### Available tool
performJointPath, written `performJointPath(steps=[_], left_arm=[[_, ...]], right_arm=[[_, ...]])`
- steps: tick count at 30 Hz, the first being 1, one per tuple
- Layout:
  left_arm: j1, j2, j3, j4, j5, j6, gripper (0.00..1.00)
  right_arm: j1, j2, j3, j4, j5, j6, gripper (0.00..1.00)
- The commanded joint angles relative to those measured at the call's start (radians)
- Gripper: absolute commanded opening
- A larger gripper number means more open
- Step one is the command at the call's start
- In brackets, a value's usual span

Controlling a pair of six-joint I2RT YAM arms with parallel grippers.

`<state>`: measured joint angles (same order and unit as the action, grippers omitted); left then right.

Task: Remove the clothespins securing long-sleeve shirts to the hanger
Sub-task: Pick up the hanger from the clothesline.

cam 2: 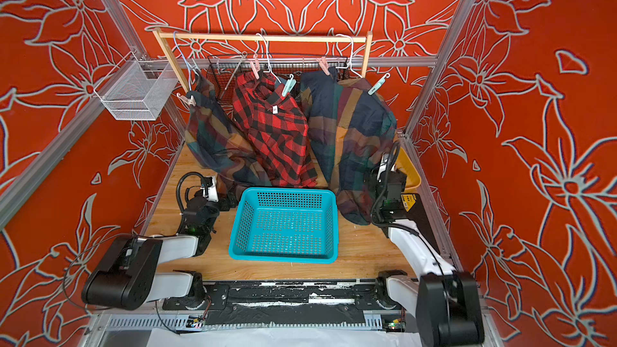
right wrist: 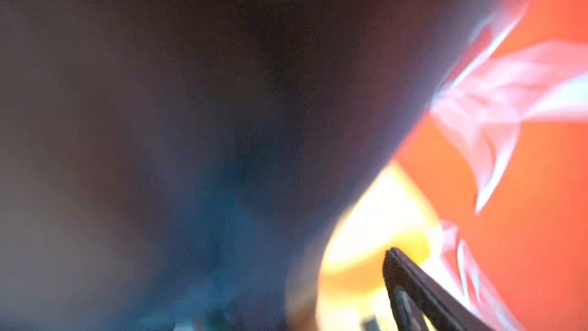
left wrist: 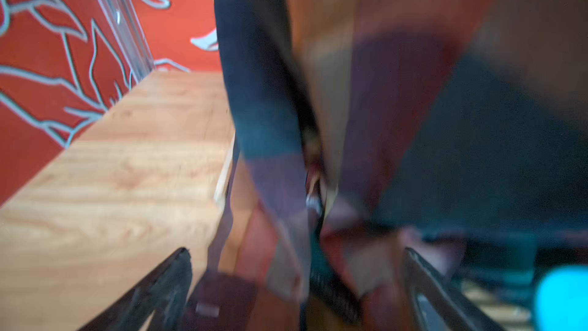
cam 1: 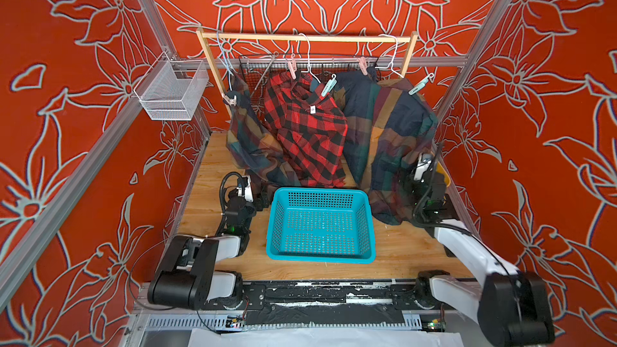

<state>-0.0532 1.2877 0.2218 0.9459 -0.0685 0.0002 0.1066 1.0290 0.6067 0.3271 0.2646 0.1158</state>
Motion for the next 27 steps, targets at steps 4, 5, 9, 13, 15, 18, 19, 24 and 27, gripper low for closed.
performJointPath(steps=[4,5,9,13,15,18,19,24,27], left_arm=[[-0.020,-0.308,-0.057,-0.128,-0.006,-0.146,0.98],[-0.024,-0.385,-0.086,-0.128,-0.050,-0.196,0.98],[-0.032,-0.673,-0.173,-0.191,-0.179,-0.344,0.98],[-0.104,-0.860,-0.157,-0.287,-0.185,-0.309,0.94],[-0.168,-0.888,-0.123,-0.345,-0.229,-0.277,0.89],[-0.247,-0.886,-0.074,-0.403,-0.260,-0.223,0.88],[-0.266,-0.884,-0.058,-0.421,-0.262,-0.209,0.88],[-0.361,-0.905,0.033,-0.500,-0.270,-0.156,0.87],[-0.389,-0.923,0.070,-0.535,-0.280,-0.148,0.87]], right_arm=[[0.002,-0.193,-0.040,-0.076,-0.079,0.325,0.97],[0.004,-0.200,-0.046,-0.077,-0.178,0.263,0.97],[0.014,-0.186,-0.010,-0.162,-0.337,0.219,0.97],[0.051,-0.125,0.081,-0.309,-0.346,0.182,0.97],[0.106,-0.102,0.120,-0.362,-0.306,0.163,0.97],[0.220,-0.095,0.153,-0.391,-0.271,0.101,0.97],[0.242,-0.100,0.149,-0.383,-0.277,0.079,0.97],[0.272,-0.082,0.229,-0.487,-0.315,0.044,0.85],[0.295,-0.051,0.320,-0.605,-0.315,0.026,0.82]])
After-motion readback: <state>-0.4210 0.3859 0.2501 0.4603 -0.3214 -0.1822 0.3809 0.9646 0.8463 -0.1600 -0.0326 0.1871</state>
